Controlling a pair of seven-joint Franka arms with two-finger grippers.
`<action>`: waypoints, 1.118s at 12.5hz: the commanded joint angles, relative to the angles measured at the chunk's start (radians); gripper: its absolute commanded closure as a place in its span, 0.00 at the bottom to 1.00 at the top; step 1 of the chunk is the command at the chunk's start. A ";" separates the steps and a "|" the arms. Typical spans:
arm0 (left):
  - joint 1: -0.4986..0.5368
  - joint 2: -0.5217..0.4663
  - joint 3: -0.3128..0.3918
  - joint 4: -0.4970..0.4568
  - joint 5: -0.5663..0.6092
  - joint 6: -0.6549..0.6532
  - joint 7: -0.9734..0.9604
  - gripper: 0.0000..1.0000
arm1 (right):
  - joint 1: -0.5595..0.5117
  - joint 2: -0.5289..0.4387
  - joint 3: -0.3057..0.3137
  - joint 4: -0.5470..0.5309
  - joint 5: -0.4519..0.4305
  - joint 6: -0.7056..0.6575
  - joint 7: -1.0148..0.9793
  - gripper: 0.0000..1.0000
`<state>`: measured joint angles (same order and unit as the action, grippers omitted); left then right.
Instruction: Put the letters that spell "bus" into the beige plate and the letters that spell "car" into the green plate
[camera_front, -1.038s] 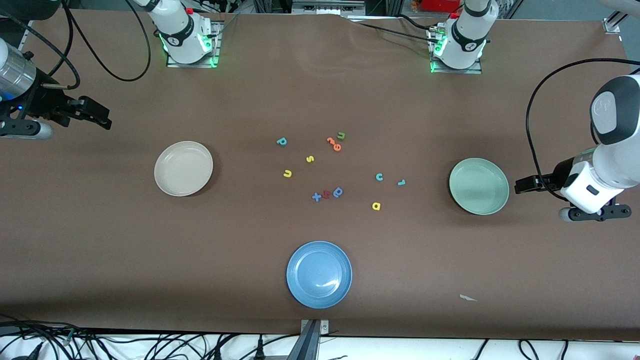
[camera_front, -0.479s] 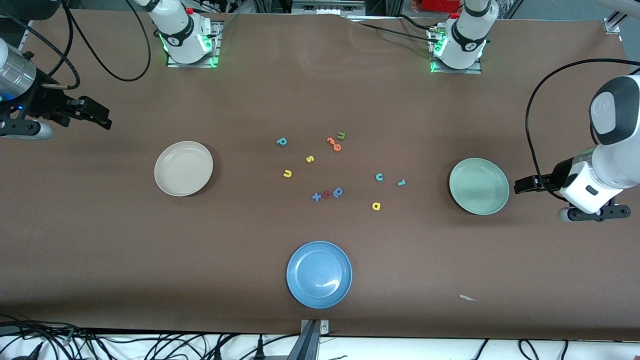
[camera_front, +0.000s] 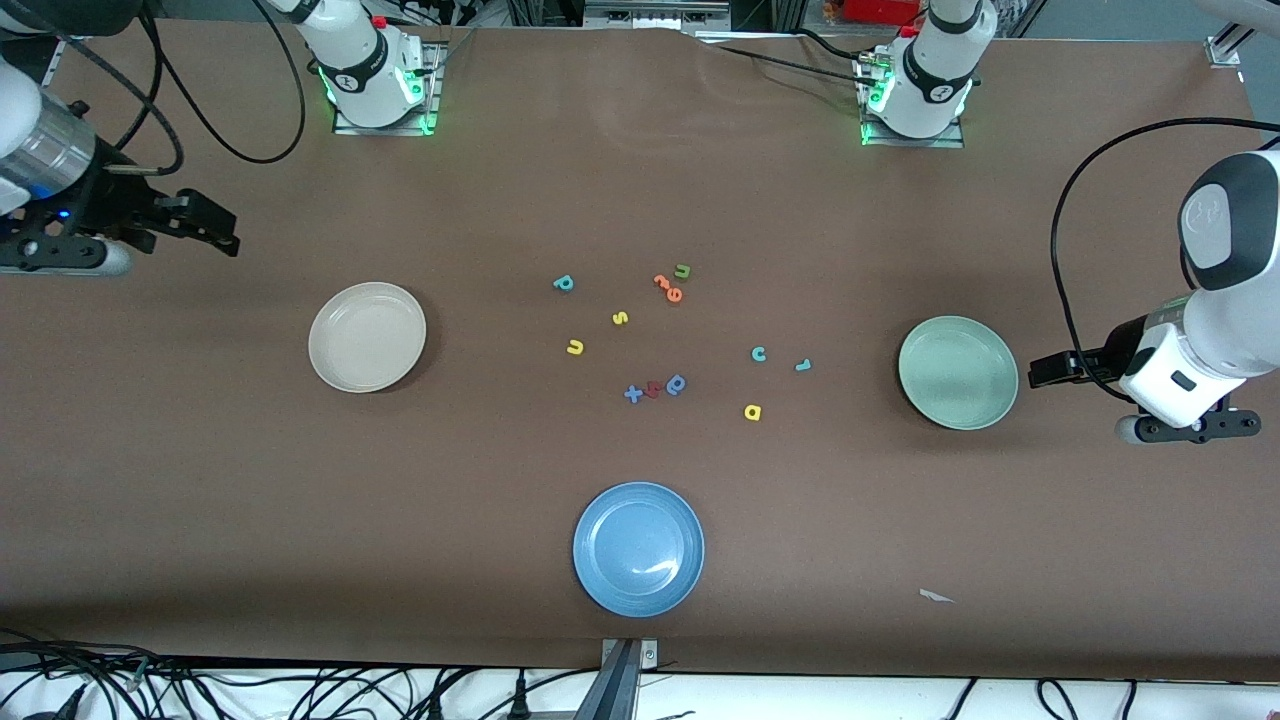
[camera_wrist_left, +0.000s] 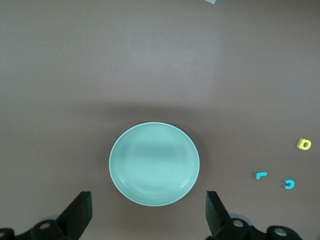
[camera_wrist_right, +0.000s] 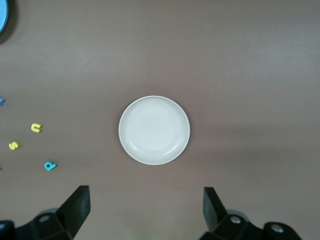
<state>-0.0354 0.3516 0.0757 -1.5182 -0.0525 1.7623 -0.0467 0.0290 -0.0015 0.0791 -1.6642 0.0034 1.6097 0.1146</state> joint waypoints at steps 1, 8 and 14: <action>-0.006 -0.002 0.009 0.003 -0.020 0.008 0.016 0.00 | 0.005 0.015 0.072 -0.009 -0.011 -0.048 0.013 0.00; -0.058 0.020 0.004 0.004 -0.032 0.008 -0.084 0.00 | 0.201 0.297 0.154 -0.009 0.026 0.158 0.310 0.00; -0.166 0.089 0.002 -0.010 -0.170 0.086 -0.321 0.00 | 0.370 0.523 0.153 -0.009 -0.002 0.499 0.718 0.01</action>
<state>-0.1904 0.4199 0.0672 -1.5198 -0.1089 1.8002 -0.3295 0.3645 0.4534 0.2392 -1.6927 0.0119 2.0313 0.7501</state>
